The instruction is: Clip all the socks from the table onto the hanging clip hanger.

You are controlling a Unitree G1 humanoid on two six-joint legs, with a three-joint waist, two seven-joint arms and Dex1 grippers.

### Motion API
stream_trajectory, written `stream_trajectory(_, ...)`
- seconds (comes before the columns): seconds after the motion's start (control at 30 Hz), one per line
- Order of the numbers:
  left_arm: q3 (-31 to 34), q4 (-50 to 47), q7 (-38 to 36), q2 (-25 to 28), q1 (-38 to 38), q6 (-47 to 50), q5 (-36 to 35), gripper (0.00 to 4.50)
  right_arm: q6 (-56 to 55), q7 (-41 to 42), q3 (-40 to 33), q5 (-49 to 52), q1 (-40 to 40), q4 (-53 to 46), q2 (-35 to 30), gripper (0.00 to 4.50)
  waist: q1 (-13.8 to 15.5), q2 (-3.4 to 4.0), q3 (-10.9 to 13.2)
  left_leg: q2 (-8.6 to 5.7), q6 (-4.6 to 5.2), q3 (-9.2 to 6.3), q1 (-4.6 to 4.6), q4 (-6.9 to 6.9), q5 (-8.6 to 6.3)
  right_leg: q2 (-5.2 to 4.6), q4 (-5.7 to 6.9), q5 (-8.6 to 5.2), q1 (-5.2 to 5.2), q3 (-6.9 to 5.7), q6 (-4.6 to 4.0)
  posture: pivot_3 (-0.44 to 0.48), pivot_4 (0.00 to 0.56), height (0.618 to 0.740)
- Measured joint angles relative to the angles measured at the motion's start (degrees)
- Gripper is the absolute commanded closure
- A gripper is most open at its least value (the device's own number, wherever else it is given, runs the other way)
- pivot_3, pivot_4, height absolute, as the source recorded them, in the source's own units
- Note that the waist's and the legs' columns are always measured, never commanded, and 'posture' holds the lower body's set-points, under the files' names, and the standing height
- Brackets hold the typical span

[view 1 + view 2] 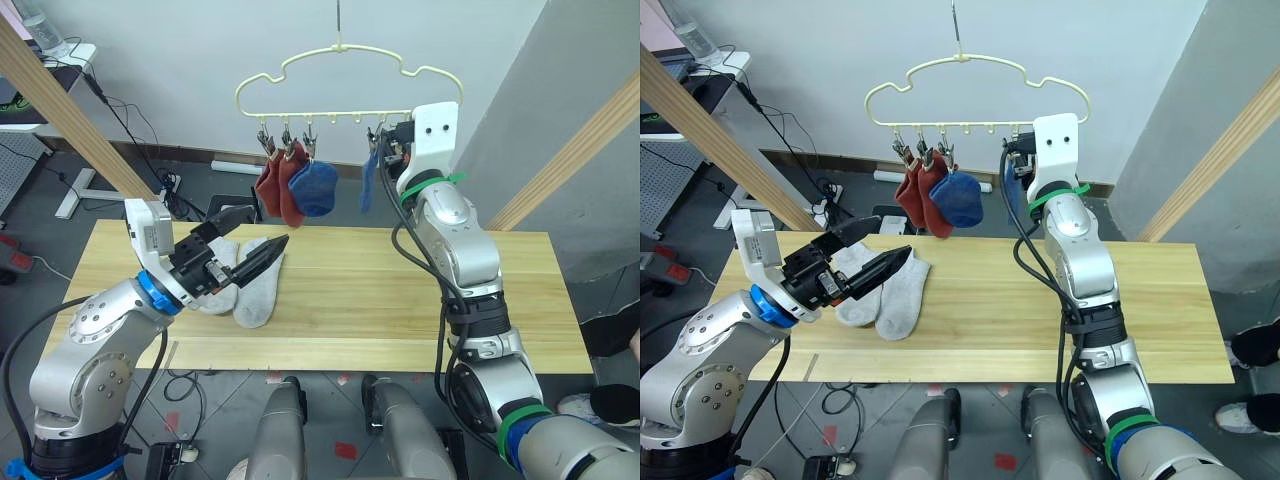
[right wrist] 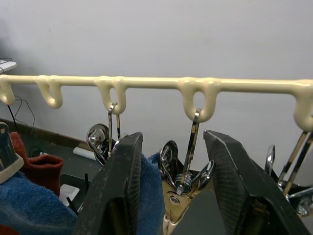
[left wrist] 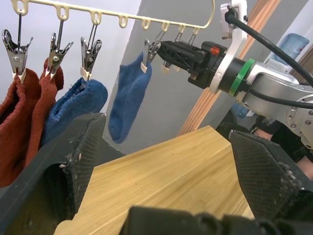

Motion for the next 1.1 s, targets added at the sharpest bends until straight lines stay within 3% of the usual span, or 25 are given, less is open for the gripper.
stream_trajectory(1.1,-0.04,-0.58,1.01,0.01,1.22,0.01,-0.16,0.00,0.00,1.64,-0.71,2.46,-0.89,1.71,2.46,2.46,0.01,0.01,0.01,0.01,0.00,0.00,0.00,-0.03,0.00,0.00,-0.03,-0.01,-0.01,-0.01,-0.01,0.116,0.340,0.740)
